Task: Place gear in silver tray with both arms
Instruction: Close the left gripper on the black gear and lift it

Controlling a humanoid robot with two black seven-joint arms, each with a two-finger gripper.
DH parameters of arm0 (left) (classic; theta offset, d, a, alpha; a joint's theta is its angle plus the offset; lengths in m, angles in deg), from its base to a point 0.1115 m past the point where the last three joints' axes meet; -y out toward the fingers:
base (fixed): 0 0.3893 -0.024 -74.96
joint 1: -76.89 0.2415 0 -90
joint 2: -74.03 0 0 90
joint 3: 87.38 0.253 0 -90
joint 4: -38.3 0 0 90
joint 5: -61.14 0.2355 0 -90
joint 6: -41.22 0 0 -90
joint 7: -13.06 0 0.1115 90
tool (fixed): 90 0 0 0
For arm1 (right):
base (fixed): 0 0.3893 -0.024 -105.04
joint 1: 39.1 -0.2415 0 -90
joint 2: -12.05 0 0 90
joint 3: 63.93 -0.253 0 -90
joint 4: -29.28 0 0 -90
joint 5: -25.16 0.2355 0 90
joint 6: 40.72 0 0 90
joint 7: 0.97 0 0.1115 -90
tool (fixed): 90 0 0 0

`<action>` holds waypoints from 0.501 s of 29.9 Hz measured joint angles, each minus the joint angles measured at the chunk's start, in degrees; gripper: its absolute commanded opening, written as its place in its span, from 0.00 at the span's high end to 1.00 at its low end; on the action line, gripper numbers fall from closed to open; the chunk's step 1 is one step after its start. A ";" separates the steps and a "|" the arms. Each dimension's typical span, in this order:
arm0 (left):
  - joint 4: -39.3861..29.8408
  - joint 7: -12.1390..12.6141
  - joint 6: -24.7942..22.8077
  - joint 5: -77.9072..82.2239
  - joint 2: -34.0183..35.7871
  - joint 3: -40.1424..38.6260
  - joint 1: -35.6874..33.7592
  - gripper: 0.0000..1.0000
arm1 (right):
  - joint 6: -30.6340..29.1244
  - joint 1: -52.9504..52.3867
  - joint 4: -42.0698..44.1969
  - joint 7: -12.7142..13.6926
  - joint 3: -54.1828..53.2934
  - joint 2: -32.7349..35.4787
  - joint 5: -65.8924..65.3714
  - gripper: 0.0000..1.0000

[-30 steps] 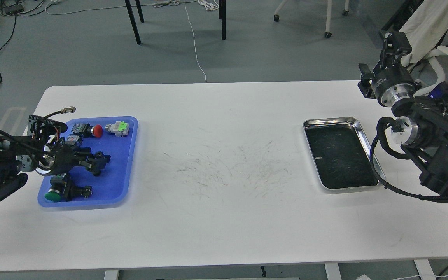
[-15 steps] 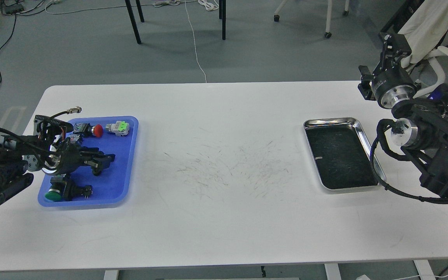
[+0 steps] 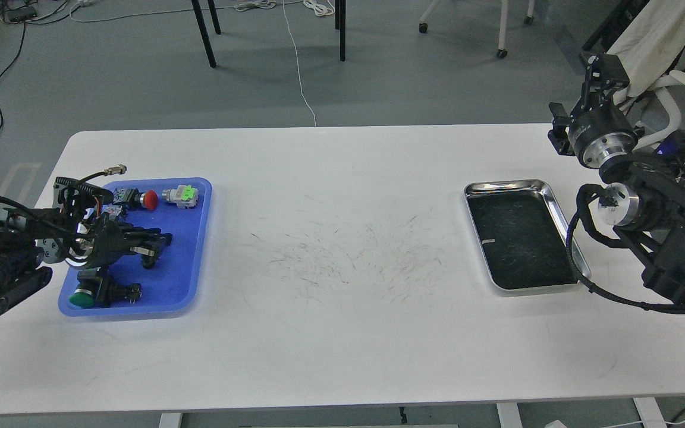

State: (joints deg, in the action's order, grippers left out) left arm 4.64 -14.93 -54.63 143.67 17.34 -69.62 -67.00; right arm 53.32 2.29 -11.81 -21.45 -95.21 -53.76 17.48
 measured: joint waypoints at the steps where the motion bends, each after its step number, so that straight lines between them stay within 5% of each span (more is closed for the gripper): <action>1: -0.01 -0.03 0.00 0.08 0.12 0.30 -0.03 0.92 | 0.00 0.00 0.00 0.00 0.00 0.00 0.00 0.01; 15: -1.33 0.02 -2.86 -0.29 5.05 0.22 -4.27 0.94 | -0.17 0.07 0.05 0.00 0.23 -0.12 -0.06 0.01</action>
State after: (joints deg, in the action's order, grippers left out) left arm 3.30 -14.90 -57.49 143.38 22.39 -69.40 -71.28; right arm 53.15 2.37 -11.77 -21.45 -94.98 -53.89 17.42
